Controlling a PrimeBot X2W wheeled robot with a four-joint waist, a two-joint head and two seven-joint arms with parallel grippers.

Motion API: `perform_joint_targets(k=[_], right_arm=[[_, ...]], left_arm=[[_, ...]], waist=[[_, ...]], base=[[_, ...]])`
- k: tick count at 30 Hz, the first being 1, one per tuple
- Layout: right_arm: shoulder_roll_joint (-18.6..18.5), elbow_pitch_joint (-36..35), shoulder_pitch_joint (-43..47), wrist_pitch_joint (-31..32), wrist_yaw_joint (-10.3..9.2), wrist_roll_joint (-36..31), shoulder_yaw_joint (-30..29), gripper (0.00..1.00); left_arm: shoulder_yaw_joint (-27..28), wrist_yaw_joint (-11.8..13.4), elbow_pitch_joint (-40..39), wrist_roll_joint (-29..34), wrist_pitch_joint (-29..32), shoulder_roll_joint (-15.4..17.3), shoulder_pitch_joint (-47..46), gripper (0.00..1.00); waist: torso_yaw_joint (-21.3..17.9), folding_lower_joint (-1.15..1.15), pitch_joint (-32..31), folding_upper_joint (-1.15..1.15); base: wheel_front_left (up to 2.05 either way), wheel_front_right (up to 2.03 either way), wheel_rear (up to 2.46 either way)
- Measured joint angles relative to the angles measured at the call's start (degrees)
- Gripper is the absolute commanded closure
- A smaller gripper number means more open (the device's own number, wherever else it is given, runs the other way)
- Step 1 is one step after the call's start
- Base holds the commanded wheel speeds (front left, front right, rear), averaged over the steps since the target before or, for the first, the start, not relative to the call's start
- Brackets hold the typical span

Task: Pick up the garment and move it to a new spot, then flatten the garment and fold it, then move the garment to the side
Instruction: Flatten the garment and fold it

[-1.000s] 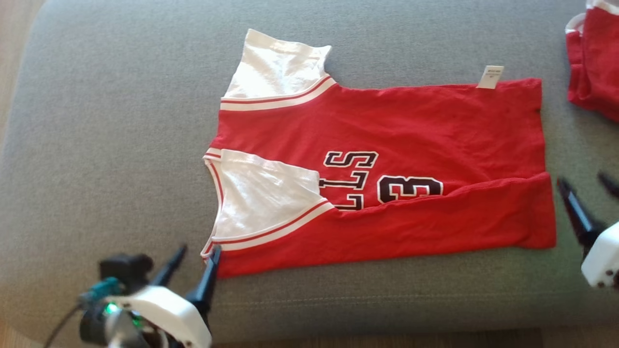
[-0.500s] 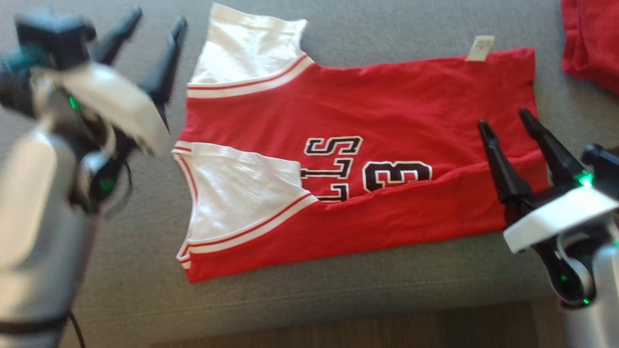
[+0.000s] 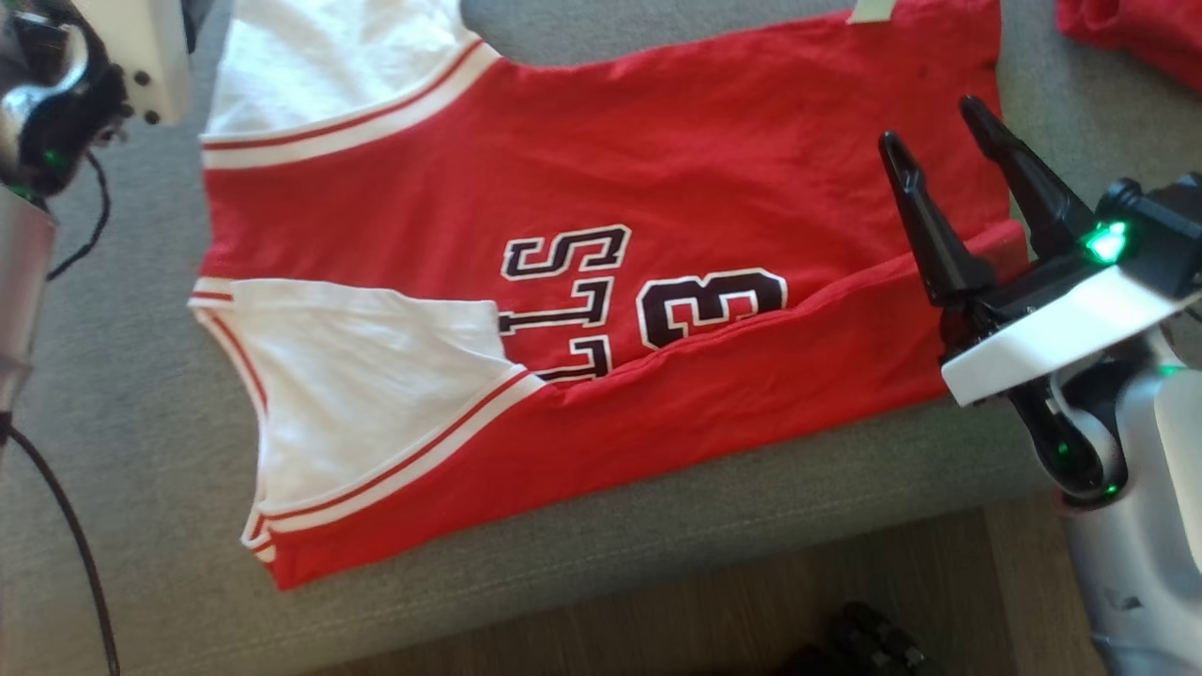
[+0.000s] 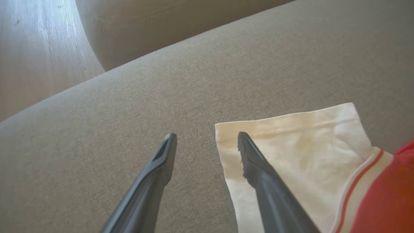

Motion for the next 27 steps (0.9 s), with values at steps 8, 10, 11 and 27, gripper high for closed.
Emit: perform_joint_targets(k=[8, 10, 11, 27], right_arm=[[-0.21, 1.16, -1.49, -0.96, 0.0, 0.37, 1.09, 0.0], [-0.36, 1.43, -1.76, -1.41, 0.0, 0.47, 1.15, 0.0], [-0.37, 1.53, -1.86, -1.47, 0.0, 0.47, 1.21, 0.0], [-0.43, 3.59, -4.03, -2.98, 0.0, 0.83, 2.71, 0.0]], left_arm=[[-6.28, -0.01, 4.95, -4.33, 2.24, 2.41, -3.46, 0.0], [-7.31, -0.01, 5.71, -4.77, 1.54, 2.91, -4.38, 0.0], [-7.69, -0.01, 6.08, -5.26, 1.27, 3.16, -4.84, 0.0], [-15.16, -0.01, 9.23, -11.32, 1.14, 4.53, -10.22, 0.05]], waist=[[-1.95, 0.0, 2.92, 0.0], [-2.15, 0.0, 3.29, 0.0], [-2.23, 0.0, 3.42, 0.0], [-3.54, 0.0, 4.44, 0.0]], base=[[0.0, 0.0, 0.0], [0.0, 0.0, 0.0], [0.0, 0.0, 0.0], [0.0, 0.0, 0.0]])
